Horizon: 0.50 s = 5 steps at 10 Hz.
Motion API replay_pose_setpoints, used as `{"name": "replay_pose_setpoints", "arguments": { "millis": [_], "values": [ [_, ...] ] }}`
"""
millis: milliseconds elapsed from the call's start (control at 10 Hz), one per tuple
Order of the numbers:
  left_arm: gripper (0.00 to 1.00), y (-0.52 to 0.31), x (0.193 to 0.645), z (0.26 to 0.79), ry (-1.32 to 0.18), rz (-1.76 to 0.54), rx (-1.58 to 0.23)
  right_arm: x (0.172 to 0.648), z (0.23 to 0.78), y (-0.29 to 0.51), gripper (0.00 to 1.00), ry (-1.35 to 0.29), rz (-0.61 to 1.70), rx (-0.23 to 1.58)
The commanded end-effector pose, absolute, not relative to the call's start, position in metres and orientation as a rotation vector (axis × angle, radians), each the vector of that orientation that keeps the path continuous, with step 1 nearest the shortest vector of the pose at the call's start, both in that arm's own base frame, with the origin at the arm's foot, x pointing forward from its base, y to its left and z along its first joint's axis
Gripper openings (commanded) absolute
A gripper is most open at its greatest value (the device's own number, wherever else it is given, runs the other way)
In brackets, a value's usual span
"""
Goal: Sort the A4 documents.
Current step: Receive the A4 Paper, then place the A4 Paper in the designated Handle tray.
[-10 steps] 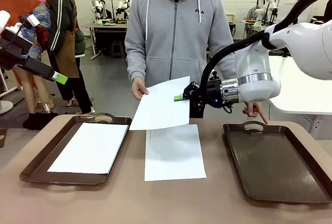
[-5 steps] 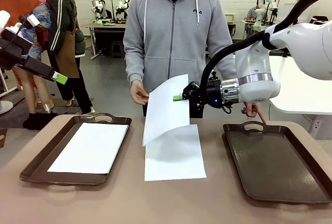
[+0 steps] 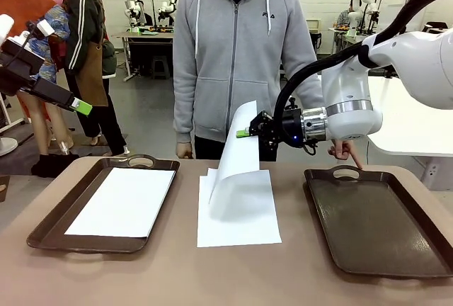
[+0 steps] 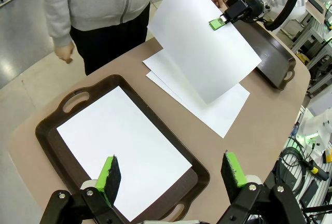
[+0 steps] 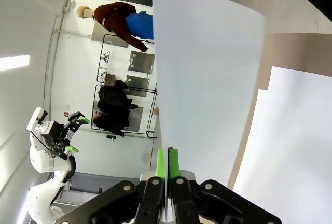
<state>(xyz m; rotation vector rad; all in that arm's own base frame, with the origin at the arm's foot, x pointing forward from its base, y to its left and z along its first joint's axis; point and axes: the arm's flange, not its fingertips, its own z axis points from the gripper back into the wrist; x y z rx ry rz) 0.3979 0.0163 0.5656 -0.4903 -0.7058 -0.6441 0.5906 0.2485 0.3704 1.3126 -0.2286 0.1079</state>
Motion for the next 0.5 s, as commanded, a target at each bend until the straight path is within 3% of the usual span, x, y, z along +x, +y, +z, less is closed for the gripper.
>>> {"name": "replay_pose_setpoints", "arguments": {
  "millis": [0, 400],
  "values": [
    [1.00, 0.0156, 0.3977, 0.5656, -0.705, -0.645, -0.487, 0.5908, 0.3699, 0.2493, 0.00, -0.235, 0.101, 1.304],
    [1.00, 0.0156, 0.3977, 0.5656, -0.705, -0.645, -0.487, 0.5908, 0.3699, 0.2493, 0.00, -0.235, 0.101, 1.304]
  ]
}}
